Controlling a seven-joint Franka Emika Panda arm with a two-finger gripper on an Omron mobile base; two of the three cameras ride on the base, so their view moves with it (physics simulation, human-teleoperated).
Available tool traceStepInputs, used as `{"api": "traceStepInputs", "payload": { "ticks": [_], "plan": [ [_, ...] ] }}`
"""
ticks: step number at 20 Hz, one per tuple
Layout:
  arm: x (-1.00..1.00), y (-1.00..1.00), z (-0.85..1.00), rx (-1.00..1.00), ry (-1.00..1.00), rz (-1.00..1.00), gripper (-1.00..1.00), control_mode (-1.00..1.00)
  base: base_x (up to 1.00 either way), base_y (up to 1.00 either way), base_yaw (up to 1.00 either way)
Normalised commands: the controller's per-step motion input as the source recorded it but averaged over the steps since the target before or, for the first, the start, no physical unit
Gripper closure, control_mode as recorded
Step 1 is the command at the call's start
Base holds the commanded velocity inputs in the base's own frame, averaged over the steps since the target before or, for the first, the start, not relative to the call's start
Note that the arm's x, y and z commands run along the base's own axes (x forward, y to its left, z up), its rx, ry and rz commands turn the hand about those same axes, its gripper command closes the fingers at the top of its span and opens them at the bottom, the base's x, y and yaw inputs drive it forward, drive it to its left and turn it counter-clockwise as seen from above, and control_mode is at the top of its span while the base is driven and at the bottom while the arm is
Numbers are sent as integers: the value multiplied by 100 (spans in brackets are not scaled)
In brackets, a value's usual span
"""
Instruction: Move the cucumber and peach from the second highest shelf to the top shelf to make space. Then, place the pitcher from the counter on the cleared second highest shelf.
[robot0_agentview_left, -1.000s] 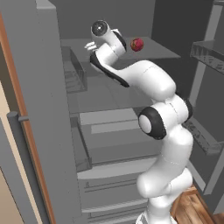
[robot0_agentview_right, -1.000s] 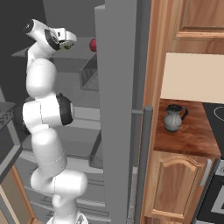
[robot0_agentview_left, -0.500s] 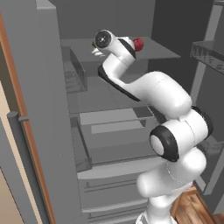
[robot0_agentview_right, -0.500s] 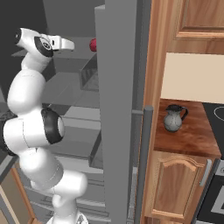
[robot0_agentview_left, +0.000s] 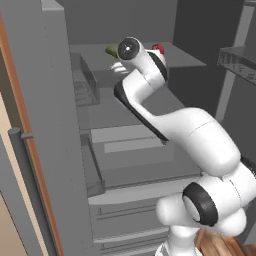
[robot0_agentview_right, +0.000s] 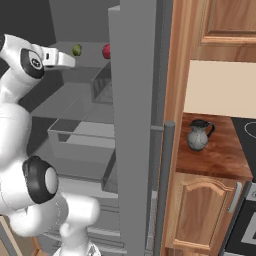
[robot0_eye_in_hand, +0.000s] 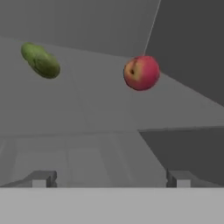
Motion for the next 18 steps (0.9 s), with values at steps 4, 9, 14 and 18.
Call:
{"api": "traceStepInputs", "payload": {
  "ticks": [4,9,14,18],
  "plan": [
    [-100,-4,-61,9,1,1,-100,-100,0,0,0],
    [-100,-8,-99,18,0,7,-100,-100,0,0,0],
    [-100,-6,-65,19,0,13,-100,-100,0,0,0],
    [-84,0,-45,18,0,17,-100,-100,0,0,0]
  ]
}}
